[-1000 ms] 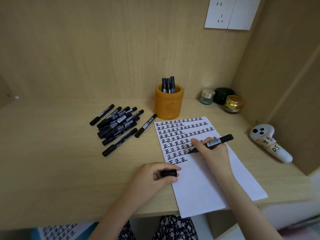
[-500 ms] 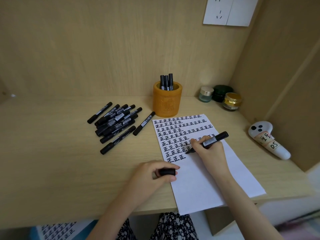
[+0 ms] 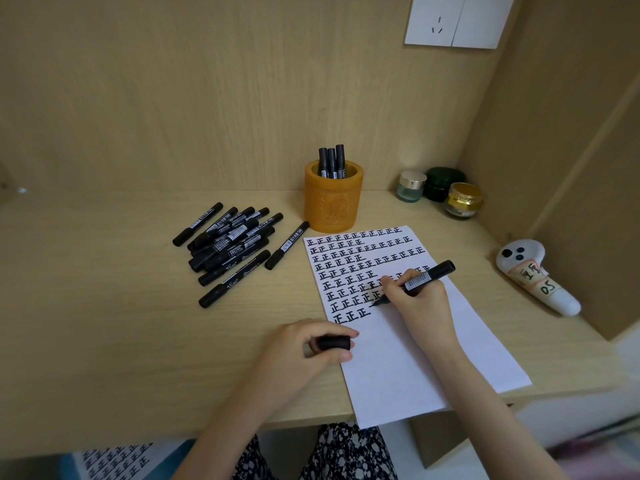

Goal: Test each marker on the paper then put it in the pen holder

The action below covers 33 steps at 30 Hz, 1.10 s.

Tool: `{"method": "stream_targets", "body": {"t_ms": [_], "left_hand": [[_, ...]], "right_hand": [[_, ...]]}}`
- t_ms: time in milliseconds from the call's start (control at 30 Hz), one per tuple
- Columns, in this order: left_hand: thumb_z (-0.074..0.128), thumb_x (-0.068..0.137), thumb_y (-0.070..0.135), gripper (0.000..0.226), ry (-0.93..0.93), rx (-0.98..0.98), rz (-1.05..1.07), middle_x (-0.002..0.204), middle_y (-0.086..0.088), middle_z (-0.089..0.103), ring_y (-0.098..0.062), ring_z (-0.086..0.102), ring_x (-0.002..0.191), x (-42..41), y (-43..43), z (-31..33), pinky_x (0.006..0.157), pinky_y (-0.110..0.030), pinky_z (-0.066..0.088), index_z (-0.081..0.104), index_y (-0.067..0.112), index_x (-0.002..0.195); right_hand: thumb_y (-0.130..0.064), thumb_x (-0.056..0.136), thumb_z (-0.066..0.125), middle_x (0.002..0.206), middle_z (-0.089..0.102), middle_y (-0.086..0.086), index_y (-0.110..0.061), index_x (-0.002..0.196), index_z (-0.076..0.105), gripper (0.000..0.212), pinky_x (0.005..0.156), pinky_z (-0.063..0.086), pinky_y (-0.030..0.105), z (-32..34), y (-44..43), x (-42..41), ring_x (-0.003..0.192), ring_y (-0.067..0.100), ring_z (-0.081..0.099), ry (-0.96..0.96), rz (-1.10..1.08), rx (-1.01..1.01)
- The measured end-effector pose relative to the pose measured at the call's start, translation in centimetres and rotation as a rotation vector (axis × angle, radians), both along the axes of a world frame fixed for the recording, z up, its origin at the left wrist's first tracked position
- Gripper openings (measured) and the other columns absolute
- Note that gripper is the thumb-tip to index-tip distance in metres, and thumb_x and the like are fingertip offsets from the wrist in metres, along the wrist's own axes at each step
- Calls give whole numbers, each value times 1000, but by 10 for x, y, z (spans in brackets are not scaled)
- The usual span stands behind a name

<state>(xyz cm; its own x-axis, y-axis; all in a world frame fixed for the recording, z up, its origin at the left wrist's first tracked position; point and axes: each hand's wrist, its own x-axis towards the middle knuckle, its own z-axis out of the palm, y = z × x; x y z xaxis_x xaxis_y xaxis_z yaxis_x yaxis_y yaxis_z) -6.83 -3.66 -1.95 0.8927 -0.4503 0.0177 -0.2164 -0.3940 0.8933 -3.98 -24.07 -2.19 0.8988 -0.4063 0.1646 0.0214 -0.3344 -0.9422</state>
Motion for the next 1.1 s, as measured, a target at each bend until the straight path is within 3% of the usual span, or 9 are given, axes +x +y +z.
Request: {"method": "stream_targets", "body": {"t_ms": [300,1100], "left_hand": [[72,78,29,26,-3,-4,2,96,25,69,-5,62,95,-1,0,0,93,-34,49,69,44,99],[71,79,29,25,-10,16,-1,95,27,69,2,61,93,-1,0,3,91,-25,49,69,42,101]], "right_hand": [[-13,85,68,51,45,0,4,67,56,28,44,28,15,2,-1,-1,44,4,36,-14,-16,30],[-9,85,65,55,43,5,8,66,50,29,45,28,18,3,1,-3,51,10,35,-6,4,-7]]}}
